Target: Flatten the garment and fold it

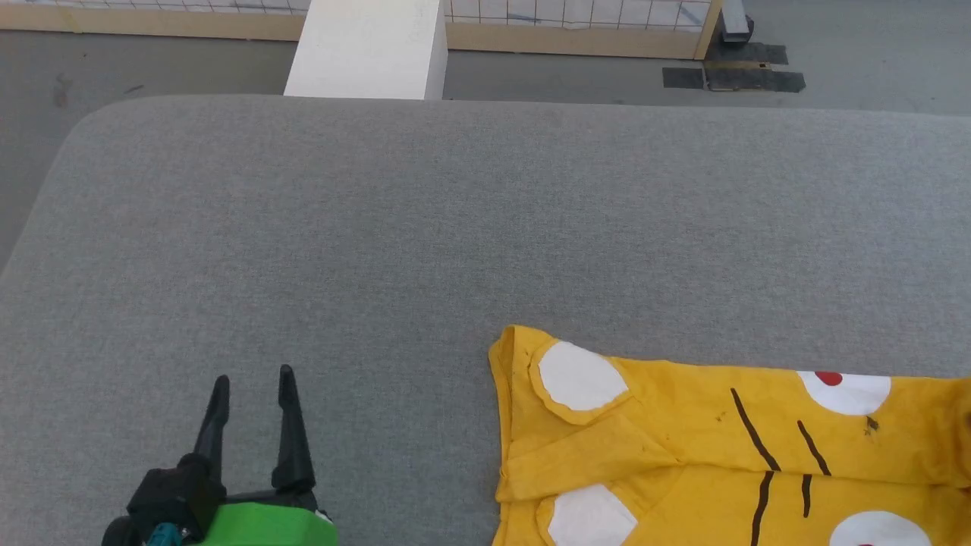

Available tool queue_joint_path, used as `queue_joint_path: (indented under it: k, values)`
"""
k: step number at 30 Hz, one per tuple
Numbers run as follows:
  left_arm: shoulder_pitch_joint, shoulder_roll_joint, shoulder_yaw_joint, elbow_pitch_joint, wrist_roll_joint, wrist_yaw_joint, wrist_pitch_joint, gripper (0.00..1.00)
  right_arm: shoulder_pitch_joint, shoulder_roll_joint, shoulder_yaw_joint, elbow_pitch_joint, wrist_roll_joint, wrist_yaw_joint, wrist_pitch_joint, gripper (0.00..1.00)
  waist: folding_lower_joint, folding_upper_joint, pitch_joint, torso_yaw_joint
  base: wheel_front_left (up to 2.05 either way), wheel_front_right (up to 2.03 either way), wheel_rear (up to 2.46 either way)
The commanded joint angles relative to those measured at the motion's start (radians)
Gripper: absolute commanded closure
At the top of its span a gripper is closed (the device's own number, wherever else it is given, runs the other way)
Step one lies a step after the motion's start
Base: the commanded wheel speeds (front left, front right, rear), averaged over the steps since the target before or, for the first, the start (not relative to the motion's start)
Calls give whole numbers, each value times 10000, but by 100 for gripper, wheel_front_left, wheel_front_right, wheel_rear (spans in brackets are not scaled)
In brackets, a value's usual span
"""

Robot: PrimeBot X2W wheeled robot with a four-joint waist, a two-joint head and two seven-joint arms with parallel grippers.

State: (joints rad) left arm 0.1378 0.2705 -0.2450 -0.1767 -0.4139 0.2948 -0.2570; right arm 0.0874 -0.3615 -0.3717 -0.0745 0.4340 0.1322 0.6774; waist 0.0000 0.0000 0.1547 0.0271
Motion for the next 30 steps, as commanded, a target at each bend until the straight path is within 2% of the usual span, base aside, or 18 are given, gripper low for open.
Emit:
queue_joint_path:
  k: [1,8,15,23,30]
  values:
    - [-196,-105,-21,48,-69,-73,-47,0,144,209,346,-391,294,-15,309,100,0,0,-38,47,0,0,0]
    - [-226,-311,-34,252,-107,-244,-47,0,443,672,2266,-2471,1501,-15,1824,100,0,0,-154,269,0,0,0]
    - [-229,-409,52,374,-132,-391,-47,0,-138,804,4019,-3120,1905,-15,2145,100,0,0,-249,522,0,0,0]
    - [-275,-512,61,427,-78,-473,-47,0,-1440,1382,5970,-2453,1963,-15,1593,100,0,0,-194,722,0,0,0]
    - [-432,-640,-53,584,-57,-607,-47,0,-2402,1801,7087,-534,1323,-15,773,100,0,0,-101,992,0,0,0]
